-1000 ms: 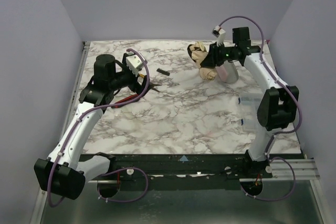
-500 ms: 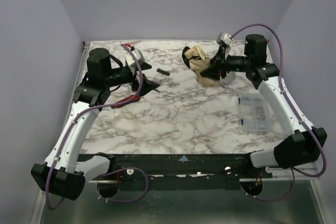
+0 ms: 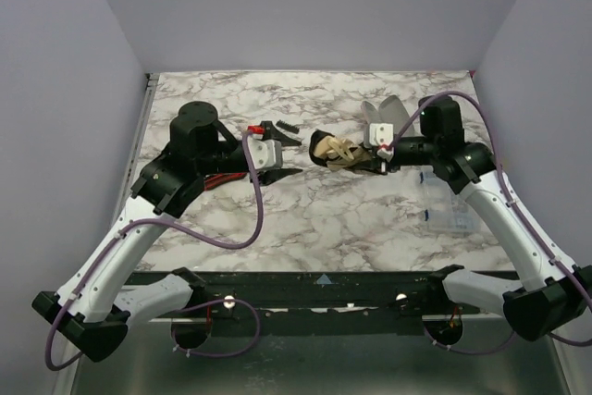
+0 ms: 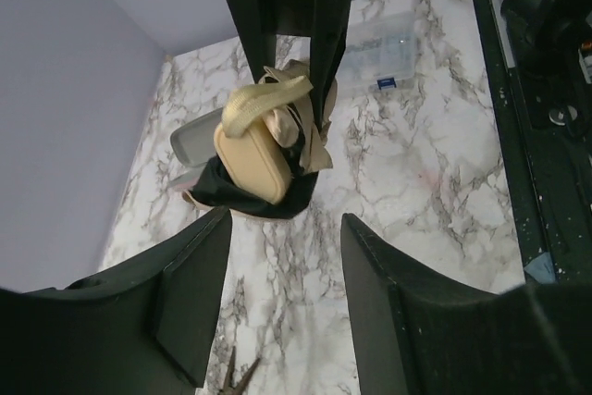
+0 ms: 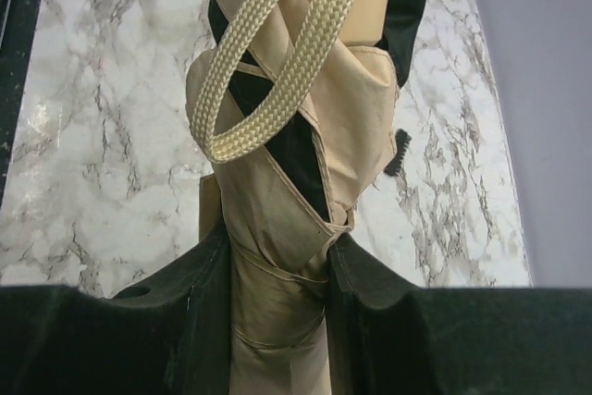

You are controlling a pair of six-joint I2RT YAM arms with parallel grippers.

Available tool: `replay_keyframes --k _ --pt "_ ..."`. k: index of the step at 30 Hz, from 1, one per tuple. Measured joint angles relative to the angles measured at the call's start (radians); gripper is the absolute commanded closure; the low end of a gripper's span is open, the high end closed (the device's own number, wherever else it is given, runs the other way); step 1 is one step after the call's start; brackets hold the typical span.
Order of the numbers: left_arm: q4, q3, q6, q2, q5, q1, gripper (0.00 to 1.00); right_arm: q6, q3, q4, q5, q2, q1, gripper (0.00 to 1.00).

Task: Open the umbrella

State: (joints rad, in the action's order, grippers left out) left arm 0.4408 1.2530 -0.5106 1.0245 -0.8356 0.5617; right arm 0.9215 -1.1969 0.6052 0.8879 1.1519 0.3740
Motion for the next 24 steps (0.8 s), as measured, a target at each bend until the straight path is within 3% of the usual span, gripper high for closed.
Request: replay_keyframes --k 13,24 --pt "0.053 0.016 -0.251 0.05 0.126 0.156 0.52 0.159 0.014 0.092 -0.121 0.001 0.126 1.0" --pt "0.063 0.032 -0.333 0.11 0.172 0.223 0.63 0.178 0.014 0.095 -0.157 0.012 0.187 1.0"
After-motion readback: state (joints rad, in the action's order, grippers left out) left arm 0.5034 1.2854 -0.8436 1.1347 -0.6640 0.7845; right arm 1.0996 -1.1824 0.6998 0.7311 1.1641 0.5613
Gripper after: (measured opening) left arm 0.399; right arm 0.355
